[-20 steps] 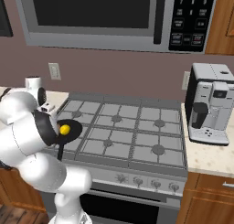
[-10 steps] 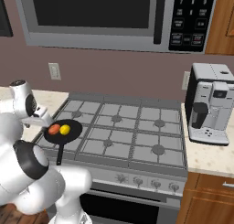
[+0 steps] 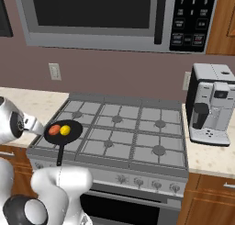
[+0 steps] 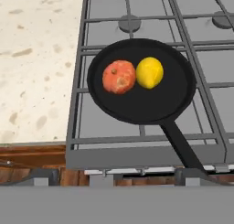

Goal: Put the squash and lemon in the pan. Then turn on the front left burner and set the heat to medium.

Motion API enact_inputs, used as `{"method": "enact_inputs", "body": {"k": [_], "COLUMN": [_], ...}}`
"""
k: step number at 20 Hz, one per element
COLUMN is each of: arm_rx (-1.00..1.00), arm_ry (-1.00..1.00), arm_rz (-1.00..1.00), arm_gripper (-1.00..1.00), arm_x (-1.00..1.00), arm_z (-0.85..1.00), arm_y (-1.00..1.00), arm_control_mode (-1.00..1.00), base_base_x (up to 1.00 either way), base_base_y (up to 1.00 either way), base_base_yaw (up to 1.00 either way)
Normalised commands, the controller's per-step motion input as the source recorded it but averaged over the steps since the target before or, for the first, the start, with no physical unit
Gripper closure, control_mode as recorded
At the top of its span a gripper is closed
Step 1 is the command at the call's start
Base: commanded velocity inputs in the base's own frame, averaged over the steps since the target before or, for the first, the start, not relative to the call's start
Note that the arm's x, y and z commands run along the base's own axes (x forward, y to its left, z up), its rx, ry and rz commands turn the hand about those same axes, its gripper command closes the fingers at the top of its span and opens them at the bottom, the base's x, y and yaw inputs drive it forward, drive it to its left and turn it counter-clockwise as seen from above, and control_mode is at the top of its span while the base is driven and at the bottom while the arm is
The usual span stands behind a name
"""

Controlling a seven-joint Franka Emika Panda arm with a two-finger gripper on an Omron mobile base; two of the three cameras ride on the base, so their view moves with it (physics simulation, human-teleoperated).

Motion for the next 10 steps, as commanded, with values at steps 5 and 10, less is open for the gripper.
{"method": "enact_inputs", "body": {"k": [5,10], "arm_rx": [0.0,0.0], "arm_ry": [-0.35,-0.27], "arm_rz": [0.0,0.0], "arm_gripper": [-1.0,-1.0], "arm_x": [-0.41,-0.46], "arm_z": [0.02,0.06], "arm_y": [0.11,0.2], "arm_control_mode": [-1.0,-1.0], "base_base_x": [0.0,0.0], "base_base_y": [0.0,0.0], "base_base_yaw": [0.0,0.0]}}
